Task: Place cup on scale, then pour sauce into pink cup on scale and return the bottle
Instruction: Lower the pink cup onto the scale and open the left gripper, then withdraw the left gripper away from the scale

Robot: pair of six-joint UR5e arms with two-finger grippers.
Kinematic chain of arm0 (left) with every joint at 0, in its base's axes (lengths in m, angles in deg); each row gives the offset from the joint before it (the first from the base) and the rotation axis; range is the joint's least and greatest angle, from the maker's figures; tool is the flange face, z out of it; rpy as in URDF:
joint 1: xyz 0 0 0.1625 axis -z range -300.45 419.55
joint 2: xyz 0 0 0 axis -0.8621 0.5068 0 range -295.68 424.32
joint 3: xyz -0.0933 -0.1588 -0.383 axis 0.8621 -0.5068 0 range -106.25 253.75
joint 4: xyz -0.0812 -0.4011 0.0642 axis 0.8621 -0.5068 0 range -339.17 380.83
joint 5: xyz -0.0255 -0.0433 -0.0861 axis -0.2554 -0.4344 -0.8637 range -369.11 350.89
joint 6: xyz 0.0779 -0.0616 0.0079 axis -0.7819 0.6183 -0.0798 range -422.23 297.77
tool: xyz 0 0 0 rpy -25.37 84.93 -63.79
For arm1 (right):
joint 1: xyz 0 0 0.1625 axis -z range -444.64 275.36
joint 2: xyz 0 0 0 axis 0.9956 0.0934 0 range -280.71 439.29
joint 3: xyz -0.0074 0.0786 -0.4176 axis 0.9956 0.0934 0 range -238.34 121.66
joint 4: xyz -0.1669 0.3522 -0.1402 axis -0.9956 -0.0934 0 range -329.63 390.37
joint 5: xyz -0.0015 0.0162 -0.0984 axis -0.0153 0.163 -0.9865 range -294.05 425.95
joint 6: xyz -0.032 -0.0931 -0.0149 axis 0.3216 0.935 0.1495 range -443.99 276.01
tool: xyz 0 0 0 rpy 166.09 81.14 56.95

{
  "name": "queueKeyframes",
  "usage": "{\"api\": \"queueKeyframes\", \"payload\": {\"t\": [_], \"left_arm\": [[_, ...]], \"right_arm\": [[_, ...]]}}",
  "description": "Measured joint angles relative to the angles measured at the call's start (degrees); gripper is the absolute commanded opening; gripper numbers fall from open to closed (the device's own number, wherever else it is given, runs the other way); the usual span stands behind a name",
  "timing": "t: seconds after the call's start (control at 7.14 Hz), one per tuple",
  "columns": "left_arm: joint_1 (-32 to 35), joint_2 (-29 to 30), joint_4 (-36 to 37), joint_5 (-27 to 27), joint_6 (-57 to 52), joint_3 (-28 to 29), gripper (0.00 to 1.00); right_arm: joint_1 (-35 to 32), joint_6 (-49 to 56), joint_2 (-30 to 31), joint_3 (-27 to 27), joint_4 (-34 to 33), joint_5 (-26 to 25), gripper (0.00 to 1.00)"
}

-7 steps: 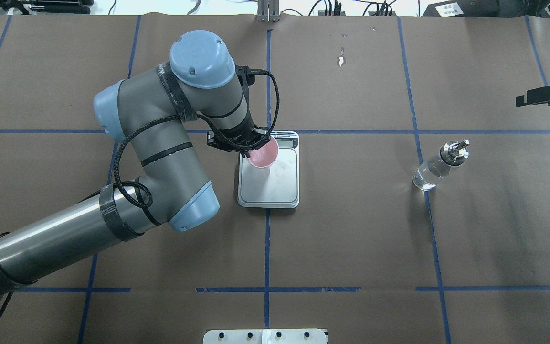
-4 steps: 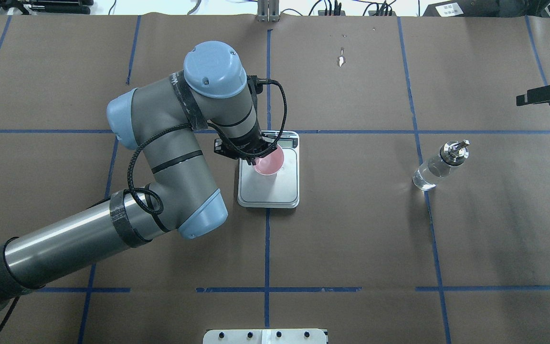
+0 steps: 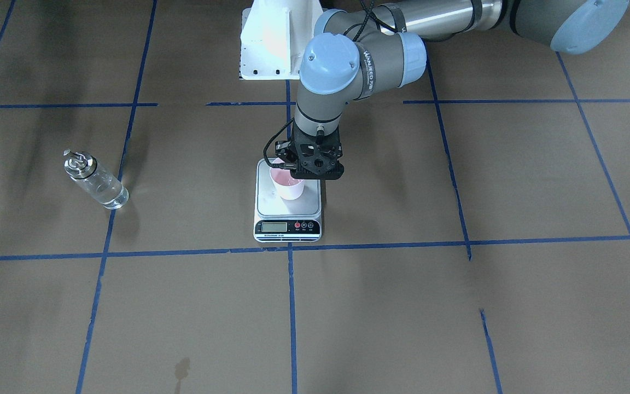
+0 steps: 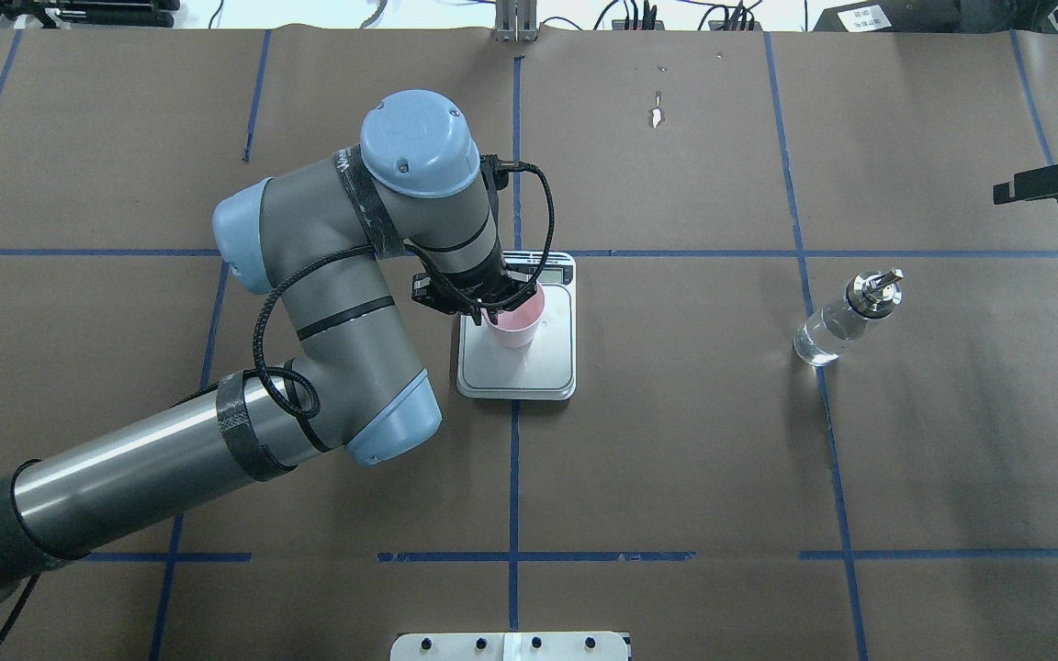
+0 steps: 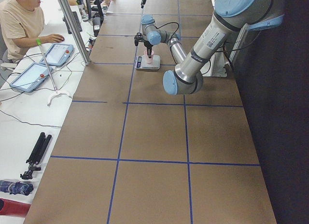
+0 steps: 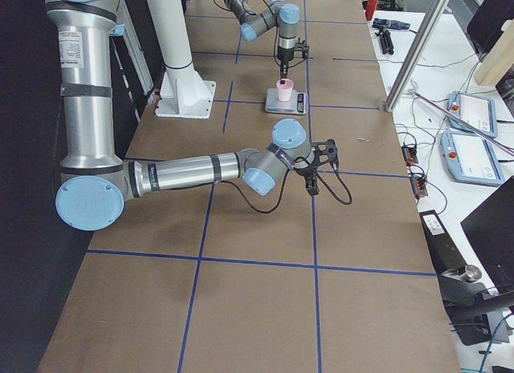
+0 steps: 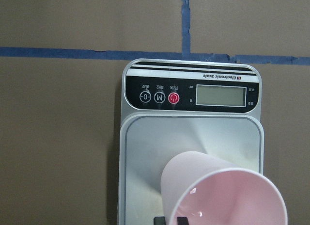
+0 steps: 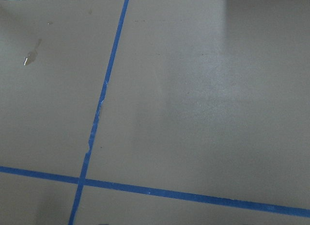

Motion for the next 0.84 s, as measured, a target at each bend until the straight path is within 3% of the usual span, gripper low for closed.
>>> {"api": "queueKeyframes", "payload": {"t": [0.42, 0.7, 0.84], "left_arm": [[0.38, -0.40, 0.14, -0.34, -0.03, -2.84, 0.73], [2.95, -4.06, 1.26, -0.52, -0.16, -11.13, 0.73], [5.07, -9.46, 1.30, -0.99, -0.56, -17.40, 0.73]], "right_arm": [[-0.03, 0.55, 0.13, -0.07, 0.42, -0.07, 0.90], [-0.07, 1.98, 1.05, 0.25, 3.23, -0.51, 0.92], [-0.08, 2.03, 1.08, 0.30, 3.92, -0.97, 0.92]]}}
